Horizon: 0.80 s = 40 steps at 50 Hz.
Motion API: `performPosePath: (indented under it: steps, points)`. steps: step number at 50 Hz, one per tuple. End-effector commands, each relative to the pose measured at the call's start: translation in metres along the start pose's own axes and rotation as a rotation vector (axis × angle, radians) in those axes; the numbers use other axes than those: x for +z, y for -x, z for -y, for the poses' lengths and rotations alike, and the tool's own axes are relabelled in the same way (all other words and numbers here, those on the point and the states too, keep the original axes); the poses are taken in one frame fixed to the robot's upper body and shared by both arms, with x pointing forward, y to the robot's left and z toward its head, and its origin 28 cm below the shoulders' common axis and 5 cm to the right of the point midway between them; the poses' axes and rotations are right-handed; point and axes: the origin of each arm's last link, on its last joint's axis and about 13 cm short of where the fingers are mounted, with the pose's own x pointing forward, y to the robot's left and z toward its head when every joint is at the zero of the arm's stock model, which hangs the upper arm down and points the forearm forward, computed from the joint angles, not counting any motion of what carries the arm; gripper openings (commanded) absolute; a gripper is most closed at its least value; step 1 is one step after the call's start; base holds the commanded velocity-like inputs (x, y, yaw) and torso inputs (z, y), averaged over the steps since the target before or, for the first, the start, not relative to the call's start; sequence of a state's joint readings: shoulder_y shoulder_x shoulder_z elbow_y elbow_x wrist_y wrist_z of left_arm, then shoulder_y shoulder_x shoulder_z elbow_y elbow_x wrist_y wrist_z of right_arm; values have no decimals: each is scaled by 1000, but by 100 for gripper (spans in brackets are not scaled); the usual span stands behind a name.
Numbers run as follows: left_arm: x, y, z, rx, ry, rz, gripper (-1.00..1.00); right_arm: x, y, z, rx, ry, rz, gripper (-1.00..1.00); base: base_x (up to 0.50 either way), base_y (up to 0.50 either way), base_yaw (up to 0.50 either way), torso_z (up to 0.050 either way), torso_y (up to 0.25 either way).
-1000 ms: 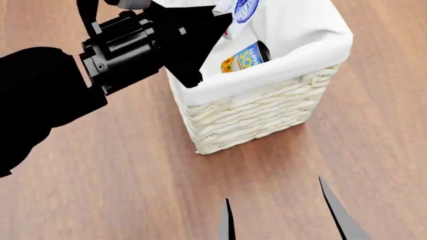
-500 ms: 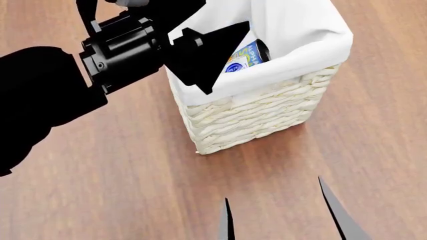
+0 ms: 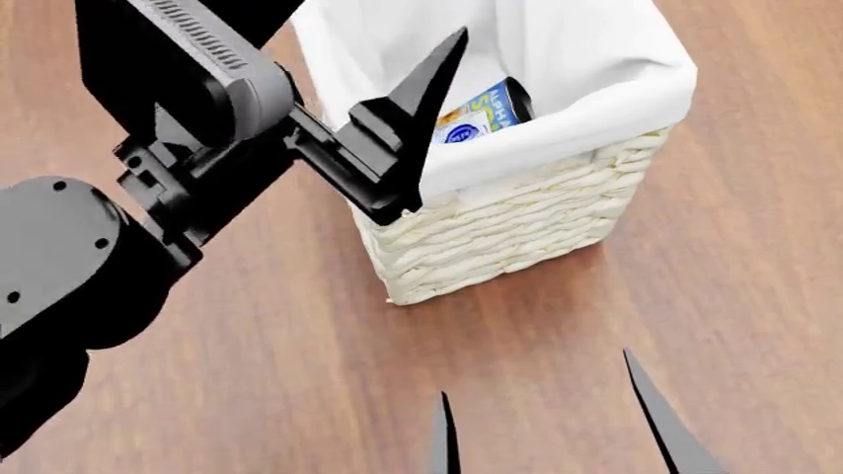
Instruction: Pick up the alphabet soup and the cream cheese box, and put them in the basket.
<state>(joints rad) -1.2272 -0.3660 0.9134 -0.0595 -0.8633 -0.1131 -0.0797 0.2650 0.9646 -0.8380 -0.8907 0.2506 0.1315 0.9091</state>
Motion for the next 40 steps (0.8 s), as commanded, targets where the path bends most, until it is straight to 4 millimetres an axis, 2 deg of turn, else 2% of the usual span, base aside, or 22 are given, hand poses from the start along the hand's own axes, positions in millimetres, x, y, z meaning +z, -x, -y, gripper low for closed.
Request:
performPosePath:
  steps: [1,5,20,26,40]
  points:
    - [3,35,35,231,-88,248,100,-2,2,0,-1,-4,-6,100,0,0,0,0,0]
    - [0,55,49,272,-110,292,100,-4,2,-2,6,-12,-6,100,0,0,0,0,0]
    - [4,94,79,295,-88,380,100,-7,-5,-6,23,-32,-13,100,0,0,0,0,0]
    - [2,103,86,289,-66,422,100,-11,-6,-7,28,-44,-14,100,0,0,0,0,0]
    - [6,109,87,290,-67,443,100,-11,-7,-8,35,-50,-13,100,0,0,0,0,0]
